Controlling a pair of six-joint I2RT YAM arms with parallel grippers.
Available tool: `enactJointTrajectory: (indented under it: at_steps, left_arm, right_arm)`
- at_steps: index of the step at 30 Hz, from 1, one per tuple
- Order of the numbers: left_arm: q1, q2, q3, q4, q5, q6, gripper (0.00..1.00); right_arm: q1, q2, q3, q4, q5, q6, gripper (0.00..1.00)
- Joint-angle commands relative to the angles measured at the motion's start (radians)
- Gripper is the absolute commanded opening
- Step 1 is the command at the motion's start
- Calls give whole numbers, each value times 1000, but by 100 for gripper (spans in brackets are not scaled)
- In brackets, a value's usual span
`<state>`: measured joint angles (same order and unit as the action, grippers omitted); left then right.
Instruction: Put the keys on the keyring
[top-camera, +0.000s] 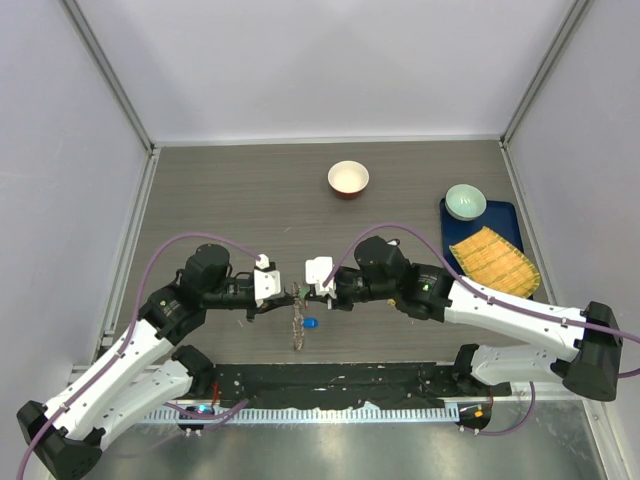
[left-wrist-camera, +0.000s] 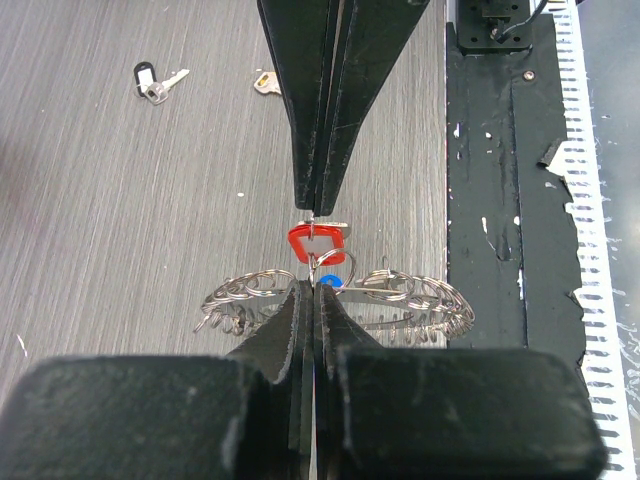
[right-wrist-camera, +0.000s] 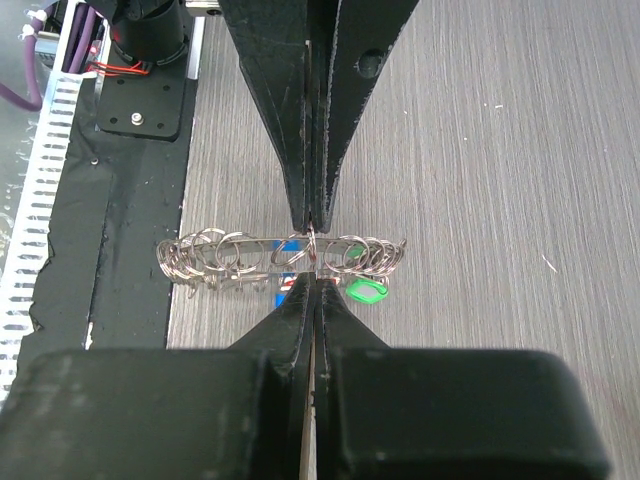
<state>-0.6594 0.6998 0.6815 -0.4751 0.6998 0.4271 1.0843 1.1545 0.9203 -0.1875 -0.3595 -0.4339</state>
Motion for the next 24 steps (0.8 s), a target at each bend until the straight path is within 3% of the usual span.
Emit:
enactJointTrajectory:
  at_steps: [1, 24]
  left_arm:
    - [-3, -16, 9, 72, 21, 10, 0]
    - [-3, -10, 10, 72, 38, 9, 0]
  right_arm:
    - [-1, 8, 15, 48, -18, 12, 1]
    - [-3, 25, 26, 56, -29, 6, 1]
